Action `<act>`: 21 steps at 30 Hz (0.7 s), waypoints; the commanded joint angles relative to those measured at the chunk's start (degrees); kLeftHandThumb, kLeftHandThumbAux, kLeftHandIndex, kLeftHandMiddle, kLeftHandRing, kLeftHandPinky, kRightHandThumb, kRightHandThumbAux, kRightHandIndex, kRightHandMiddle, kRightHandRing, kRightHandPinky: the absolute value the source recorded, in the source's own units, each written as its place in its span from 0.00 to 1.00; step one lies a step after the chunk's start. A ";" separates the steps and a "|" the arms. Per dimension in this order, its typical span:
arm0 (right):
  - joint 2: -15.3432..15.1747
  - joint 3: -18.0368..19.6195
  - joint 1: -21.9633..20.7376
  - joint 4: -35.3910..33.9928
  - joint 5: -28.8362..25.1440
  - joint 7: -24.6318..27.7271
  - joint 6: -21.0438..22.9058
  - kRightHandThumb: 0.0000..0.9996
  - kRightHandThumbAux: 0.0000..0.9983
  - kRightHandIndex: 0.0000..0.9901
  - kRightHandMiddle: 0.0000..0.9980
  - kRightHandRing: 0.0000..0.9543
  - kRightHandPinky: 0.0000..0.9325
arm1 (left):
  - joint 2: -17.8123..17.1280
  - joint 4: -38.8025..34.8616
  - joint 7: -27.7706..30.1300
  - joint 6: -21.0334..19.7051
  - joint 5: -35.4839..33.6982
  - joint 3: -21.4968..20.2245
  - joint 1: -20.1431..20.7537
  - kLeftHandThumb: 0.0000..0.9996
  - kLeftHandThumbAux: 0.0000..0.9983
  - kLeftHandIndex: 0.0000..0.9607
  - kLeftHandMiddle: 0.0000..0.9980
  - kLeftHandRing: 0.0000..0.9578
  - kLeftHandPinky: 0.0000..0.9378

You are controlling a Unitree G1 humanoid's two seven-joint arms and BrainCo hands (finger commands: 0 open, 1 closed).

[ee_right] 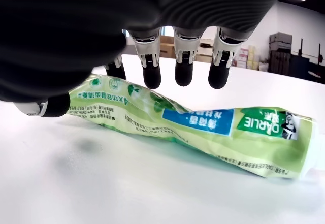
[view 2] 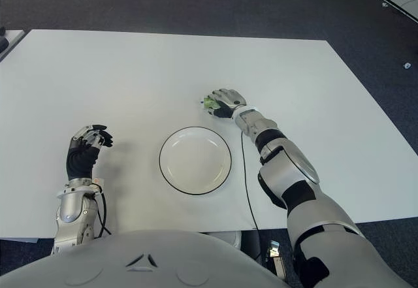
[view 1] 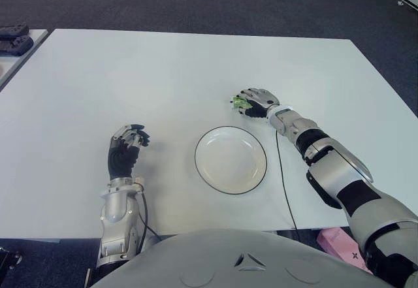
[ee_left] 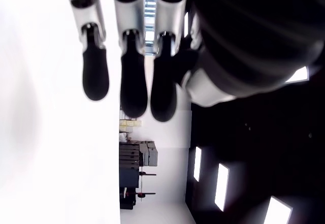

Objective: Put the toothpaste on the table into the plate.

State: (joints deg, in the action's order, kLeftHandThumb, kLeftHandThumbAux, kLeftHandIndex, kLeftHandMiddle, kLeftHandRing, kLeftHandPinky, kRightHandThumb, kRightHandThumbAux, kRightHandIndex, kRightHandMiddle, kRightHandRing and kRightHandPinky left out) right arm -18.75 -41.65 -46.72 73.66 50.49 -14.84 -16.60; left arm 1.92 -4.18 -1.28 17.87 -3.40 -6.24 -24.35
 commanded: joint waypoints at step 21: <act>2.53 0.27 1.55 5.68 -0.47 5.71 7.57 0.62 0.10 0.00 0.00 0.00 0.00 | -0.44 0.00 0.06 0.81 0.16 -0.72 -1.60 0.70 0.72 0.45 0.56 0.59 0.58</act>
State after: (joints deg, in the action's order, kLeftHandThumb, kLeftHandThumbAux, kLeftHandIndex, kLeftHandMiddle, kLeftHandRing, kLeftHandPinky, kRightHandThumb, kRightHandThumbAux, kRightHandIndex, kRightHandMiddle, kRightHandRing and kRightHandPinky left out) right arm -16.22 -41.44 -46.76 77.37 50.23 -12.09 -10.98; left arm 1.81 -4.39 -1.28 18.38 -3.38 -6.63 -25.92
